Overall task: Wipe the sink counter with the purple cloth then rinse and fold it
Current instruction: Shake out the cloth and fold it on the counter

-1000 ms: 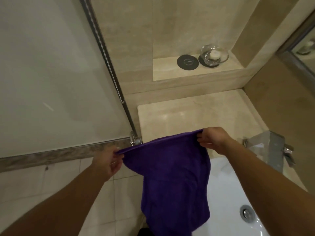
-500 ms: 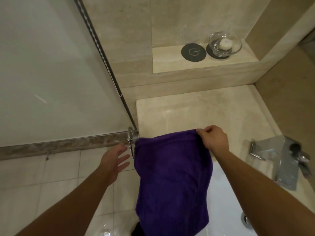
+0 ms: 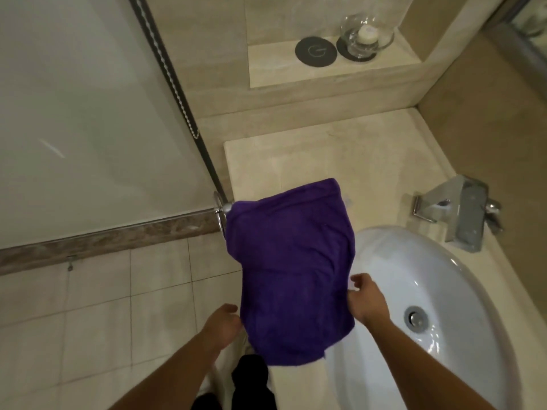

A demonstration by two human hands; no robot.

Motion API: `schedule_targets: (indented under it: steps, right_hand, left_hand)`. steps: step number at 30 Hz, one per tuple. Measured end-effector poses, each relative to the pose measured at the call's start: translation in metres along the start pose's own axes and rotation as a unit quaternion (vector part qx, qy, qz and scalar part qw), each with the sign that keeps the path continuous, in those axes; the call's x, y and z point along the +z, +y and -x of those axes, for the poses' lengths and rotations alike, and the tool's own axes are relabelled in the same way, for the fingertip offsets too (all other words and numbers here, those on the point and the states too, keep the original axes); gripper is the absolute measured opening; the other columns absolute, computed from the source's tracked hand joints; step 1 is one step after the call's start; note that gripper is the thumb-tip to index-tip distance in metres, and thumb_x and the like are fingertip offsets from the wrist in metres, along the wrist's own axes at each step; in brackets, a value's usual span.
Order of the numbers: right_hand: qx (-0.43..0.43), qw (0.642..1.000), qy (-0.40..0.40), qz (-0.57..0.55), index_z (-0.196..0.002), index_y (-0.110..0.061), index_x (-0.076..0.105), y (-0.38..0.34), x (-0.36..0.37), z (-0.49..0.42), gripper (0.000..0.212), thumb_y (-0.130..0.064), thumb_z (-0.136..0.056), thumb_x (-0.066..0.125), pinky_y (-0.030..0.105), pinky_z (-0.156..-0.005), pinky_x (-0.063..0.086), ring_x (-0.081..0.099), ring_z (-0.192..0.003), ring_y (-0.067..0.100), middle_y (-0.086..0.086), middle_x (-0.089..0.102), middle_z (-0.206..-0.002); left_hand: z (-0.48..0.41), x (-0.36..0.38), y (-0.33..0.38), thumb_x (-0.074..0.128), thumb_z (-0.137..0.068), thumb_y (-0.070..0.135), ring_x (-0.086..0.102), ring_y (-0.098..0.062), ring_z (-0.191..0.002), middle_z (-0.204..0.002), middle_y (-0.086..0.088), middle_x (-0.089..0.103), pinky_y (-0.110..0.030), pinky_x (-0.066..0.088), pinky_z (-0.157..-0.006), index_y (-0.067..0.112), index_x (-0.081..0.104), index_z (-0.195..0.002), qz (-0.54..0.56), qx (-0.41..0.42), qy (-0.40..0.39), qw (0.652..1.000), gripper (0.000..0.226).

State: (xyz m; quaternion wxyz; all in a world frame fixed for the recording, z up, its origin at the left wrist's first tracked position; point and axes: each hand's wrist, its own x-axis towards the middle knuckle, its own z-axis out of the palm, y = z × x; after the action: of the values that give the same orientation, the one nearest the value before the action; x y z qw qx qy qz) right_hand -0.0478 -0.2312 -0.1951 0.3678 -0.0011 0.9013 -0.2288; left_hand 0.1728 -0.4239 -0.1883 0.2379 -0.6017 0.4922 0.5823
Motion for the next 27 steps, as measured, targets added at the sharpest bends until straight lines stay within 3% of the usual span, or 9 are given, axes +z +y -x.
schedule_targets:
  steps: [2, 4, 7, 11, 14, 17, 20, 23, 27]
  right_hand:
    - [0.034, 0.997, -0.065, -0.021, -0.141, -0.008, 0.046, 0.018, 0.009, 0.003, 0.047, -0.009, -0.095, 0.051, 0.037, -0.097, 0.045, 0.057, -0.12, 0.034, 0.013, 0.055, -0.14]
    - [0.037, 0.995, -0.072, -0.059, -0.139, -0.009, 0.05, 0.027, 0.012, 0.003, 0.043, -0.007, -0.096, 0.049, 0.043, -0.098, 0.049, 0.059, -0.115, 0.032, 0.013, 0.059, -0.133]
    - [0.073, 0.985, -0.084, -0.134, -0.125, -0.008, 0.059, 0.034, 0.013, 0.007, 0.033, -0.004, -0.093, 0.055, 0.043, -0.085, 0.056, 0.064, -0.102, 0.032, 0.014, 0.066, -0.117]
    - [0.095, 0.98, -0.062, -0.163, -0.097, -0.004, 0.069, 0.043, 0.013, 0.024, 0.013, -0.004, -0.093, 0.056, 0.038, -0.072, 0.056, 0.065, -0.082, 0.028, 0.016, 0.07, -0.095]
    - [0.114, 0.967, -0.053, -0.22, -0.104, -0.009, 0.063, 0.047, 0.009, 0.037, 0.014, -0.009, -0.098, 0.051, 0.037, -0.069, 0.056, 0.065, -0.092, 0.03, 0.014, 0.068, -0.103]
    - [0.128, 0.959, -0.037, -0.25, -0.108, -0.009, 0.061, 0.048, -0.003, 0.05, 0.016, -0.012, -0.1, 0.047, 0.039, -0.068, 0.058, 0.066, -0.097, 0.033, 0.013, 0.066, -0.106]
    - [0.127, 0.958, -0.017, -0.255, -0.108, -0.005, 0.059, 0.043, -0.017, 0.064, 0.014, -0.012, -0.101, 0.05, 0.038, -0.067, 0.057, 0.066, -0.095, 0.032, 0.016, 0.066, -0.105]
    - [0.112, 0.956, -0.015, -0.27, -0.108, -0.002, 0.06, 0.033, -0.032, 0.08, 0.013, -0.008, -0.097, 0.059, 0.035, -0.065, 0.054, 0.066, -0.088, 0.03, 0.019, 0.067, -0.101]
    - [0.098, 0.953, 0.018, -0.285, -0.107, -0.002, 0.062, 0.023, -0.05, 0.096, 0.016, -0.007, -0.093, 0.066, 0.033, -0.062, 0.053, 0.067, -0.084, 0.029, 0.02, 0.069, -0.101]
  left_hand:
    - [-0.001, 0.004, -0.012, 0.063, -0.076, 0.019, 0.056, -0.023, -0.085, -0.123, -0.018, 0.061, -0.023, 0.044, -0.058, 0.014, 0.061, -0.117, 0.034, -0.024, -0.023, 0.999, 0.041]
    - [0.0, 0.008, -0.018, 0.058, -0.092, 0.014, 0.058, -0.024, -0.081, -0.109, -0.016, 0.062, -0.024, 0.047, -0.06, 0.012, 0.061, -0.089, 0.103, -0.039, -0.05, 0.993, 0.005]
    - [0.006, 0.015, -0.02, 0.055, -0.097, 0.023, 0.066, -0.029, -0.084, -0.097, -0.015, 0.069, -0.036, 0.056, -0.072, 0.005, 0.066, -0.103, 0.237, -0.056, -0.08, 0.967, 0.022]
    - [0.011, 0.014, -0.013, 0.054, -0.098, 0.019, 0.062, -0.025, -0.071, -0.083, -0.011, 0.066, -0.031, 0.057, -0.048, 0.004, 0.066, -0.1, 0.397, -0.037, -0.077, 0.914, 0.019]
    - [0.016, -0.005, -0.013, 0.059, -0.092, 0.009, 0.063, -0.02, -0.07, -0.084, -0.01, 0.067, -0.028, 0.058, -0.05, 0.003, 0.065, -0.11, 0.455, -0.041, -0.12, 0.882, 0.02]
    - [0.028, -0.029, -0.019, 0.069, -0.083, 0.016, 0.06, -0.017, -0.069, -0.087, -0.01, 0.067, -0.022, 0.054, -0.05, 0.007, 0.068, -0.106, 0.439, -0.045, -0.175, 0.88, 0.024]
    - [0.045, -0.046, -0.026, 0.07, -0.081, 0.003, 0.055, -0.013, -0.064, -0.082, -0.008, 0.065, -0.02, 0.045, -0.049, 0.014, 0.065, -0.116, 0.33, 0.025, -0.203, 0.921, 0.037]
    - [0.058, -0.049, -0.027, 0.065, -0.082, -0.011, 0.05, -0.012, -0.057, -0.072, -0.007, 0.062, -0.021, 0.039, -0.048, 0.011, 0.06, -0.123, 0.226, 0.066, -0.163, 0.958, 0.047]
    - [0.074, -0.048, -0.021, 0.074, -0.084, 0.015, 0.054, -0.012, -0.063, -0.078, -0.001, 0.066, -0.025, 0.043, -0.061, 0.017, 0.065, -0.103, 0.189, 0.05, -0.155, 0.969, 0.021]
